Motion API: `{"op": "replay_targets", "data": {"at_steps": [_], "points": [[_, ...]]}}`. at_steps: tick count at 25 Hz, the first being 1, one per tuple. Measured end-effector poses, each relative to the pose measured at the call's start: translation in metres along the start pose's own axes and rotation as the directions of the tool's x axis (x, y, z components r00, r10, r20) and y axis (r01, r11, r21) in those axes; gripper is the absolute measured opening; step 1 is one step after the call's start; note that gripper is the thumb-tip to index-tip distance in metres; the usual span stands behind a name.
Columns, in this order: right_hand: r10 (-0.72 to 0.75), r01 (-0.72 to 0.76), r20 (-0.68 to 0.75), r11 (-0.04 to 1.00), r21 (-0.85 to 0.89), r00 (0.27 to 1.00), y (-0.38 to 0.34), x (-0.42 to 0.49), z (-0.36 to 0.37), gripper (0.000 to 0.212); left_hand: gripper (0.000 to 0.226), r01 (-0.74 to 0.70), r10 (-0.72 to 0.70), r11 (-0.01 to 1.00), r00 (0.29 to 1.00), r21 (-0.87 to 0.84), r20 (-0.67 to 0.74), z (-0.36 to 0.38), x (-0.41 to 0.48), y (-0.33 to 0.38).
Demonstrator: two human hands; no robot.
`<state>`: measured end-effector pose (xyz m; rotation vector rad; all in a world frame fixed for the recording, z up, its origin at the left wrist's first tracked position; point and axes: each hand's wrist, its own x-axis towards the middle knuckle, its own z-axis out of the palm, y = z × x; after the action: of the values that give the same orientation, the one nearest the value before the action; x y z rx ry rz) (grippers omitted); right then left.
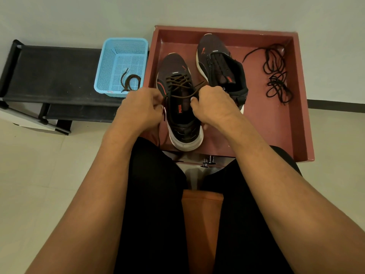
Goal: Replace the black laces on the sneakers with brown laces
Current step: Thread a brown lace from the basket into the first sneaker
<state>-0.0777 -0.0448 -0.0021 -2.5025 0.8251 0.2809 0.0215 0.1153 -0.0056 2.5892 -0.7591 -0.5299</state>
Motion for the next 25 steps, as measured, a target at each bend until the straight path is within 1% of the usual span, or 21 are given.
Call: {"op": "replay_targets", "data": {"at_steps": [1,3,4,7,9,11,13,15,16,17,18,21,23,25], "points": [[0.001,-0.001,0.02,1.0,0.004,1.0,0.0,0.0,0.0,0.028,0.011,-0.023,0.021,0.999,0.998,-0.039,-0.061,0.0,0.001,0.002],[0.008,-0.008,0.048,1.0,0.01,0.999,0.0,0.001,0.001,0.031,0.008,-0.066,0.056,0.994,0.992,-0.089,-0.112,0.003,0.003,0.005],[0.015,-0.016,0.052,1.0,0.009,0.999,0.0,0.002,0.001,0.032,0.006,-0.07,0.058,0.992,0.992,-0.102,-0.109,0.005,0.004,0.006],[0.037,-0.038,0.052,0.999,0.004,0.998,-0.002,0.003,0.001,0.028,0.011,-0.019,0.007,0.992,0.996,-0.126,-0.094,0.006,0.007,0.003],[0.036,-0.037,0.047,0.999,0.017,0.998,-0.003,0.003,0.003,0.022,0.015,0.019,-0.025,0.997,0.997,-0.078,-0.075,0.003,0.008,-0.001],[0.046,-0.048,0.047,0.998,0.039,0.998,-0.003,0.005,0.003,0.024,0.021,0.06,-0.06,0.998,0.998,-0.017,0.008,0.002,0.005,-0.003],[0.072,-0.074,0.052,0.996,0.043,0.996,-0.003,0.006,0.002,0.032,0.022,0.063,-0.076,0.993,0.987,0.095,0.14,0.002,0.001,-0.002],[0.088,-0.089,0.053,0.996,0.031,0.995,-0.003,0.005,0.001,0.036,0.009,0.031,-0.087,0.979,0.958,0.2,0.273,0.002,-0.002,0.002],[0.089,-0.09,0.048,0.996,0.028,0.995,-0.003,0.005,0.0,0.037,0.008,0.019,-0.098,0.97,0.943,0.241,0.319,0.002,-0.004,0.003],[0.087,-0.088,0.051,0.996,0.027,0.995,-0.003,0.005,0.001,0.037,0.012,0.018,-0.111,0.965,0.932,0.263,0.345,0.002,-0.006,0.005],[0.084,-0.086,0.056,0.996,0.031,0.995,-0.003,0.005,0.001,0.037,0.012,0.033,-0.121,0.967,0.931,0.252,0.344,0.002,-0.006,0.004],[0.072,-0.073,0.061,0.997,0.024,0.996,-0.001,0.007,0.002,0.027,0.006,0.049,-0.075,0.993,0.968,0.111,0.238,0.0,-0.004,0.002],[0.072,-0.073,0.068,0.997,0.021,0.995,0.0,0.007,0.001,0.022,0.01,0.028,-0.026,0.999,0.995,-0.025,0.096,-0.002,0.001,0.004],[0.068,-0.07,0.073,0.997,0.026,0.995,0.001,0.008,0.002,0.024,0.009,-0.029,0.026,0.993,0.999,-0.114,-0.028,-0.002,0.005,0.009]]}}
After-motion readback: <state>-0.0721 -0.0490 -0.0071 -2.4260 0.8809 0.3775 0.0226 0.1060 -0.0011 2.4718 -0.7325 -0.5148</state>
